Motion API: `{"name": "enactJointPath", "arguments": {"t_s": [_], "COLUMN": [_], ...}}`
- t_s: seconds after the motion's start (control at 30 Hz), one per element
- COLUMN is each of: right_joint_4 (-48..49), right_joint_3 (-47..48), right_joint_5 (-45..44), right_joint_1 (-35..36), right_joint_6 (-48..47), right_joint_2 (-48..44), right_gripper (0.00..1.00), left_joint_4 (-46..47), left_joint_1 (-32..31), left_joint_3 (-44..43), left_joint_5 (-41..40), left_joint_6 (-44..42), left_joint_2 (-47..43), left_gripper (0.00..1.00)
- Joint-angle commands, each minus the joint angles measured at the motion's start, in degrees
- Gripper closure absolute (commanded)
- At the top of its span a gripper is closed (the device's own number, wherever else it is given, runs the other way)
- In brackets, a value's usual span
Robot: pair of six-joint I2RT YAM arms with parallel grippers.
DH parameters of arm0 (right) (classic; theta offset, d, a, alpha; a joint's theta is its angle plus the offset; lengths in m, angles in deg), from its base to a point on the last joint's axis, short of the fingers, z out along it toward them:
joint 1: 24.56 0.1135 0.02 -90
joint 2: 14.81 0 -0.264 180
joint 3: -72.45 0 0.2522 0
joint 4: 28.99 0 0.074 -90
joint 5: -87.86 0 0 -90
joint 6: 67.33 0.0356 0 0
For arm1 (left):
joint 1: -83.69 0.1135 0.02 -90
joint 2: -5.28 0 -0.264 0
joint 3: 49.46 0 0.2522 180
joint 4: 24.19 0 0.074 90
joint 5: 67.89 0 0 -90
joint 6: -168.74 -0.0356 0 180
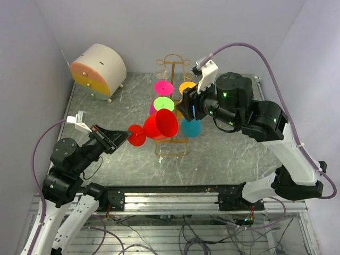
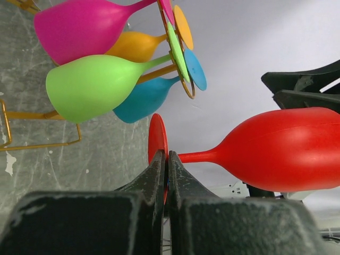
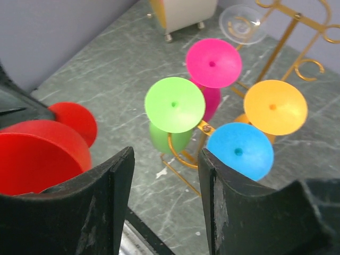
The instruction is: Take the wine glass off the wine glass rack
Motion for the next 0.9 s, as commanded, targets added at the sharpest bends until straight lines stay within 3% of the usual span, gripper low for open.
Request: {"name": "enactJointPath", "arguments": {"t_s": [0.0,0.47,0.77,0.83,0.87], "right_joint_4": [-1.8,-2.5,-2.2,-1.9,-1.8], "right_joint_3": [4.4,3.9,1.2,1.1,1.3], "right_joint_5": [12.5,25.9,28.6,28.5,28.0], "right_joint_1": [-2.4,-3.6,-3.6,-3.6,-3.6], "right_joint_6": [0.9,0.7,-0.4,-0.4,-0.4], "right_joint_2": [0.3,1.4,2.5,2.8,2.9], "right_gripper": [0.48,0.43,0.43,0.51,0.65], "left_joint_4": [-2.8,-2.6,0.9,1.3,1.1], "left_joint_1": [-0.4,-0.4,-0.4,-0.4,-0.4], "left_joint_3": [-3.1,-3.7,-4.7,-4.8,-5.0], "left_joint_5": [-1.8,-2.5,-0.2,0.2,0.1], "left_joint_6": [-3.8,-4.5,-3.6,-3.4,-3.5], "left_joint_2": [-0.2,-0.2,1.5,1.9,2.0], "left_gripper": [0.93,0.93,0.93,0.93,0.93]}}
